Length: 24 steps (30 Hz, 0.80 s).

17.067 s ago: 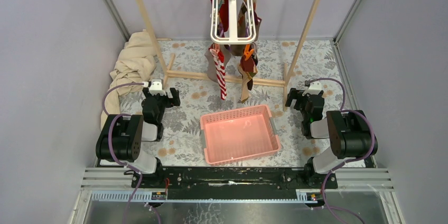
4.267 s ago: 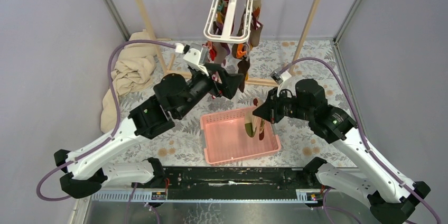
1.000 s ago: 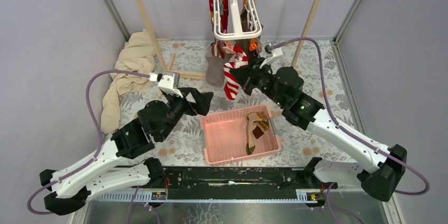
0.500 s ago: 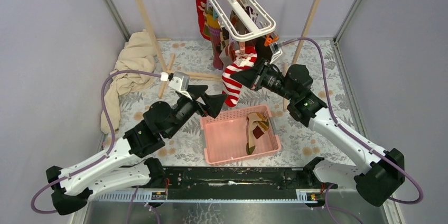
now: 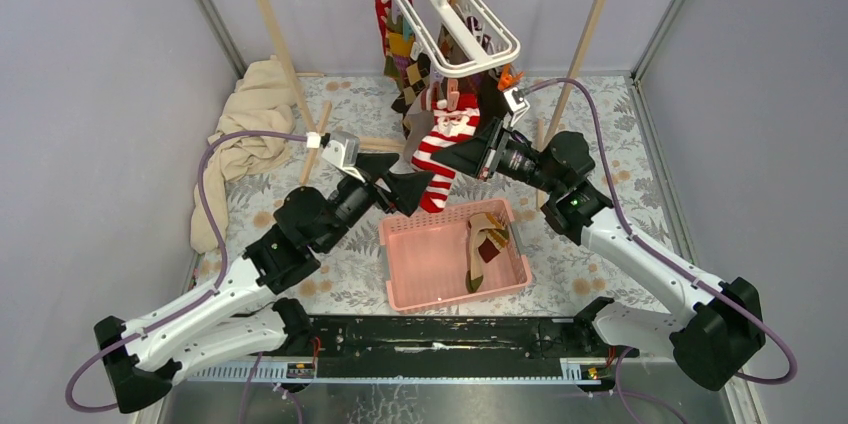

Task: Remove the socks clipped to the hanger
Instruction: Remove the sock from the hanger.

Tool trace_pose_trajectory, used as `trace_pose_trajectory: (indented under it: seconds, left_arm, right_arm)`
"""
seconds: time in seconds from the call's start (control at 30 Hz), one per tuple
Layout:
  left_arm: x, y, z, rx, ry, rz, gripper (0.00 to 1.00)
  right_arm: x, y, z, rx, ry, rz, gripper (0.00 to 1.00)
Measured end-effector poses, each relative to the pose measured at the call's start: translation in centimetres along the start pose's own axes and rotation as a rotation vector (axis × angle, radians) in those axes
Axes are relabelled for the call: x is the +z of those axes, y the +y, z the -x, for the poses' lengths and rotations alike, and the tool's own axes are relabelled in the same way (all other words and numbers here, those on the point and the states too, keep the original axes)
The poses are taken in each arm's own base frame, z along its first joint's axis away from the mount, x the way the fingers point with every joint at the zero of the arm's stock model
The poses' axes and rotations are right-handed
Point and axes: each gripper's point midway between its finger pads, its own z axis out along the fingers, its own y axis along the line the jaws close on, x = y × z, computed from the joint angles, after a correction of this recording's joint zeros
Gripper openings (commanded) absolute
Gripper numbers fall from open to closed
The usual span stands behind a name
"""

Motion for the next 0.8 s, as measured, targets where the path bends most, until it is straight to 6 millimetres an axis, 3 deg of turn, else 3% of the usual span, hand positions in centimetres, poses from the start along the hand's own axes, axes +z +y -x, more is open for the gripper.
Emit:
trace_pose_trajectory:
  seconds: [0.27, 0.3, 0.47, 0.6, 0.7, 0.8]
  left_arm:
    - [0.7, -1.1, -0.6, -0.002, 0.014, -0.065, 0.98]
    - [0.8, -1.2, -0.8, -0.002, 0.018, -0.073, 0.93]
    - [1.0, -1.9, -1.2, -0.008, 0.031, -0.109, 0.41]
    - [0.9, -2.2, -1.4, 0.0, 0.047, -0.128, 0.0]
    - [0.9, -2.5, -1.2, 0.002, 0.059, -0.135, 0.0]
    - [0.8, -2.7, -0.7, 0.007, 0.069, -0.135, 0.0]
  right_arm:
    - [0.1, 1.4, 0.2, 0.034, 0.001, 0.064, 0.0]
    - [0.1, 1.4, 0.2, 0.039, 0.002, 0.067, 0.0]
    - [0.3, 1.2, 0.2, 0.047, 0.005, 0.068, 0.0]
    - [0.3, 0.5, 0.0, 0.039, 0.009, 0.039, 0.08]
    - [0.3, -0.4, -0.3, 0.035, 0.015, 0.005, 0.2]
    - [0.1, -0.9, -0.4, 0.019, 0.014, -0.023, 0.39]
